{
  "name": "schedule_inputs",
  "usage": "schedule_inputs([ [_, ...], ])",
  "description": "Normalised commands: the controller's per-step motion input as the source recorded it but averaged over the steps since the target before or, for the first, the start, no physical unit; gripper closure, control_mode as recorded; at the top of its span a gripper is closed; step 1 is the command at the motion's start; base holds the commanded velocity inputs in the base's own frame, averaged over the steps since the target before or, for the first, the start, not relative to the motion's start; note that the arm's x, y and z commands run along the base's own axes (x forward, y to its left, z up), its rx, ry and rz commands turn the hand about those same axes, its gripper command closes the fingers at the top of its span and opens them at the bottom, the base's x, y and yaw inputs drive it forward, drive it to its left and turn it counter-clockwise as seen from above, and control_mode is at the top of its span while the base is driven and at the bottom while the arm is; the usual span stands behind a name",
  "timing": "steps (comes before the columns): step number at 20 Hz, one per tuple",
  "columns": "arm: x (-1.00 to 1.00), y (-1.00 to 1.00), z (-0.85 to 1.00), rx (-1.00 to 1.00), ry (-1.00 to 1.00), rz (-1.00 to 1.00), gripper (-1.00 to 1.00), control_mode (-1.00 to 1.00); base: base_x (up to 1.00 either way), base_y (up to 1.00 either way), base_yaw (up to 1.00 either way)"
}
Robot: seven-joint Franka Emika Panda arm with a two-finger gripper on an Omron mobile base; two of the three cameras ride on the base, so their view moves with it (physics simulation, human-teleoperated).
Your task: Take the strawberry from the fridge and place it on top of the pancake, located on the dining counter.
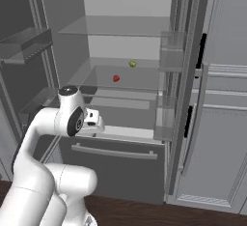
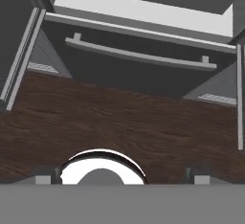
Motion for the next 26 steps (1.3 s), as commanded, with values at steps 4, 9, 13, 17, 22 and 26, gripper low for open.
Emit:
schedule_inputs([
  [4,0.00,-0.05,-0.10,0.01,0.08,0.07,-1.00,-1.00,0.00,0.00,0.00],
  [9,0.00,0.00,-0.39,-0.01,0.01,-0.23,-1.00,-1.00,0.00,0.00,0.00],
  [13,0.00,0.02,-0.41,-0.02,0.07,-0.34,-1.00,-1.00,0.00,0.00,0.00],
  [17,0.12,0.09,-0.17,-0.04,0.06,-0.22,-1.00,-1.00,0.00,0.00,0.00],
  [22,0.02,0.00,0.00,0.00,0.00,0.00,-1.00,-1.00,0.00,0.00,0.00],
  [26,0.05,0.00,0.00,0.00,0.00,0.00,-1.00,-1.00,0.00,0.00,0.00],
])
